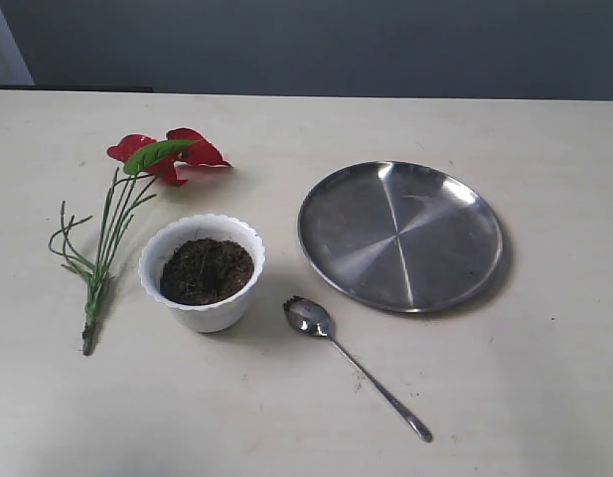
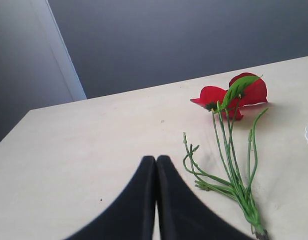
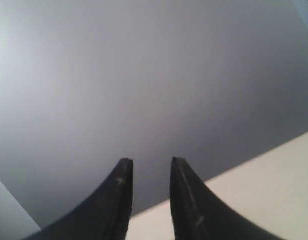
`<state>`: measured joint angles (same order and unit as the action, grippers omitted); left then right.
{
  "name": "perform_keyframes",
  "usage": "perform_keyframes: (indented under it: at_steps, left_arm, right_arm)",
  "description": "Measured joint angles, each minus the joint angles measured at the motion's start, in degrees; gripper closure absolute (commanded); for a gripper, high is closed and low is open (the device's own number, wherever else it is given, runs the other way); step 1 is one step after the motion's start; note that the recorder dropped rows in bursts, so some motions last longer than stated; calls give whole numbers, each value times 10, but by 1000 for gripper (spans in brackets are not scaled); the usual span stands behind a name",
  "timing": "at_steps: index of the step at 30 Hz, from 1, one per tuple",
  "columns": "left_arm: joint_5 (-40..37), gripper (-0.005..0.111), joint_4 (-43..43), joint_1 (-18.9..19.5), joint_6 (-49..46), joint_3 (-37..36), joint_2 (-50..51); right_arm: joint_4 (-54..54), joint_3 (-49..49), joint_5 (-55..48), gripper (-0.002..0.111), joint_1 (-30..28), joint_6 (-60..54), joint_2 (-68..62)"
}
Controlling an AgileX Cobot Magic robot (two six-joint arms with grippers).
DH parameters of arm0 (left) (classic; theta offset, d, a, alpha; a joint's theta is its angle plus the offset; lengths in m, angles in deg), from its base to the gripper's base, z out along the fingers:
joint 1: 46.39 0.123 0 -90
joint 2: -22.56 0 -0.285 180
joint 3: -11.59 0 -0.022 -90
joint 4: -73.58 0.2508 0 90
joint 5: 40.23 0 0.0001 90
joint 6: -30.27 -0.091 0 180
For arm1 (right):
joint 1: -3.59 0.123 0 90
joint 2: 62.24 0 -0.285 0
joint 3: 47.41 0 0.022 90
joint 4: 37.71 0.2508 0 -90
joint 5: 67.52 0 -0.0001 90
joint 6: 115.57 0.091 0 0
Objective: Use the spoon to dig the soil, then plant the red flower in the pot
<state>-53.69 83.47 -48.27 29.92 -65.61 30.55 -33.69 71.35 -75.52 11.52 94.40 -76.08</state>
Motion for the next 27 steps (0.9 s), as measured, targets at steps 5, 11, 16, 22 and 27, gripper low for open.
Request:
perform_keyframes:
  at_steps: [5, 11, 16, 22, 27]
  left_arm:
    - [-1, 106, 0, 0, 3, 0, 0]
    - [-1, 106, 0, 0, 3, 0, 0]
    - [-1, 106, 0, 0, 3, 0, 0]
    - [-1, 106, 1, 0, 3, 0, 0]
    - [-1, 106, 1, 0, 3, 0, 0]
  right_arm:
    - [81, 96, -139, 83, 48, -218, -153]
    - [186, 202, -289, 93, 118, -439, -382]
    - [99, 264, -361, 93, 196, -415, -525]
    - [-21, 274, -396, 93, 339, -300, -653]
    - [-31, 274, -347, 93, 442, -261, -729]
